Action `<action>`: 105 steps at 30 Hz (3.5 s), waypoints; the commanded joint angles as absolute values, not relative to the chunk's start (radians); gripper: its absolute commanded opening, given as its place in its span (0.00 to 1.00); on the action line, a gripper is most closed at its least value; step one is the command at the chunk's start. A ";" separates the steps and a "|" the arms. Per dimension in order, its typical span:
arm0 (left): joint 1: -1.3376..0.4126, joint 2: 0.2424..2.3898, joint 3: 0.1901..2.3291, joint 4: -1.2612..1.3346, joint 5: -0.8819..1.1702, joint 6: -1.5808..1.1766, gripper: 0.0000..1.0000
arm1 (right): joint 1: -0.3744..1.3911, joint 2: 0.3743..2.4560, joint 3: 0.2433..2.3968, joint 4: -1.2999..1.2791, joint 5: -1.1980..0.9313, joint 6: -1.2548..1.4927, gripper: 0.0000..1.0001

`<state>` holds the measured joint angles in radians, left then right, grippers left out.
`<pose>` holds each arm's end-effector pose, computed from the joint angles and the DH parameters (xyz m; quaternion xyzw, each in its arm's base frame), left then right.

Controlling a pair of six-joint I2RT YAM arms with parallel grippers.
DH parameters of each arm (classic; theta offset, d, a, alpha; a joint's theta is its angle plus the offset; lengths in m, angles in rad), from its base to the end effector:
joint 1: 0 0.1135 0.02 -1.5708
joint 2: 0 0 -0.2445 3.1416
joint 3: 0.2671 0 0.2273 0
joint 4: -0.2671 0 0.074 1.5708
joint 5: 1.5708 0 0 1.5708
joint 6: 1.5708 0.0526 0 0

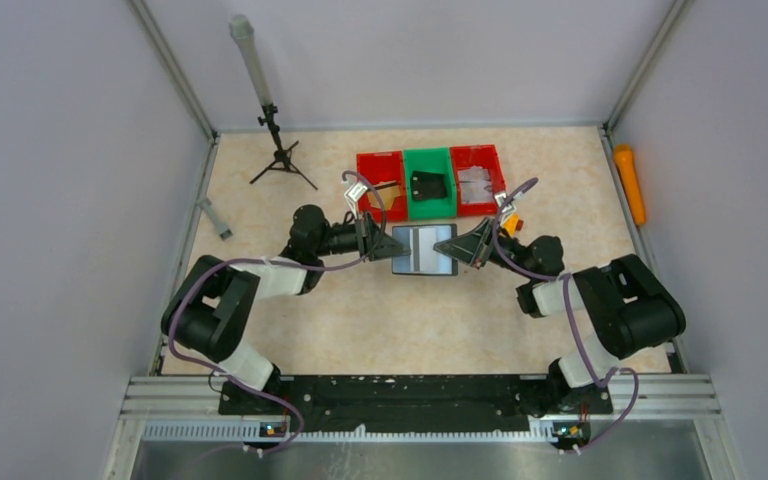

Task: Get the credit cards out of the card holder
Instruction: Remove the credit card from the card holder.

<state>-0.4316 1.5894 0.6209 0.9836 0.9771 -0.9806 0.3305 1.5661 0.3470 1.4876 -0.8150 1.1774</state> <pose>0.2557 -0.1658 0.2128 0.1539 0.6871 -0.6588 0.2650 0.2305 0.1196 0.2020 -0.0587 0.6368 0.6750 0.3679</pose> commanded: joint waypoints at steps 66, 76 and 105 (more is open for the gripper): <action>-0.409 1.664 0.621 1.274 1.034 -1.148 0.00 | 0.299 1.556 0.349 1.641 -0.851 1.206 0.00; -0.406 1.649 0.627 1.165 1.016 -1.088 0.00 | 0.299 1.553 0.373 1.434 -0.822 1.101 0.00; -0.389 1.715 0.724 0.630 0.890 -0.856 0.48 | 0.299 1.773 0.416 1.451 -0.810 1.135 0.00</action>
<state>-0.3912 1.6939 0.6888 0.6117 0.8867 -0.8639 0.3096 1.7721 0.3946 1.3293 -0.7895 1.1114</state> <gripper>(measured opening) 0.487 0.108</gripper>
